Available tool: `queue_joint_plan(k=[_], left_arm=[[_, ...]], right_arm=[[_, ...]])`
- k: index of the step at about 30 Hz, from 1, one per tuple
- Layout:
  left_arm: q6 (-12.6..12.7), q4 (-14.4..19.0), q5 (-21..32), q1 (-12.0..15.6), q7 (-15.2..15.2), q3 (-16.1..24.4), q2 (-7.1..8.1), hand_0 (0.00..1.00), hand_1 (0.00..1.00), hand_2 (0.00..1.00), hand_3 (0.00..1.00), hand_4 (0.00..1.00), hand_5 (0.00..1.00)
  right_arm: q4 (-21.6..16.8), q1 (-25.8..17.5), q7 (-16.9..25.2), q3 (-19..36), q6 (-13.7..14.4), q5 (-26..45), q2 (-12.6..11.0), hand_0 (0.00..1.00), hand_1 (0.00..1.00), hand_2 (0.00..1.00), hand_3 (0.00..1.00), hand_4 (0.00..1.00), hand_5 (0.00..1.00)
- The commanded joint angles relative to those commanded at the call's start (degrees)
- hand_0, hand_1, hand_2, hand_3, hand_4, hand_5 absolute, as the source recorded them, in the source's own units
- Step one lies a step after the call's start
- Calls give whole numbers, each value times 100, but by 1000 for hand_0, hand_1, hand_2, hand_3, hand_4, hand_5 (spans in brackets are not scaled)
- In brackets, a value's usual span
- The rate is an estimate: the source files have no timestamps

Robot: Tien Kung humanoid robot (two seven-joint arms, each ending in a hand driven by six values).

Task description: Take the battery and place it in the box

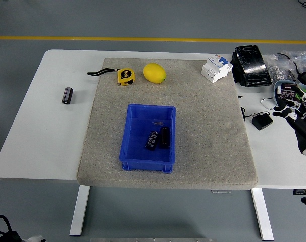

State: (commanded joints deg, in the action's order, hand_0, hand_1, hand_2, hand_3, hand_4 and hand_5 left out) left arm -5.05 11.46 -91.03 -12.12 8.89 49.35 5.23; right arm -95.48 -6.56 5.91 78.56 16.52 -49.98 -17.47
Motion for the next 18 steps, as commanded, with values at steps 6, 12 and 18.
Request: queue_joint_plan(k=[6,12,18], left_arm=[[2,2,13,38,-1,-5,3,632,572,638,716,718,701],[-23,7,-56,60,7,38,6,631,573,639,716,719,701],[-35,7,-124,64,2,77,4,631,574,640,716,719,702]], right_arm=[[35,4,-41,-49,-59,483,-4,493,479,558,859,860,314],[57,-6,-25,-47,-174,1110,-13,592,637,724,833,944,378],[73,-8,-22,-68,-274,1360,-3,727,739,796,828,998,512]])
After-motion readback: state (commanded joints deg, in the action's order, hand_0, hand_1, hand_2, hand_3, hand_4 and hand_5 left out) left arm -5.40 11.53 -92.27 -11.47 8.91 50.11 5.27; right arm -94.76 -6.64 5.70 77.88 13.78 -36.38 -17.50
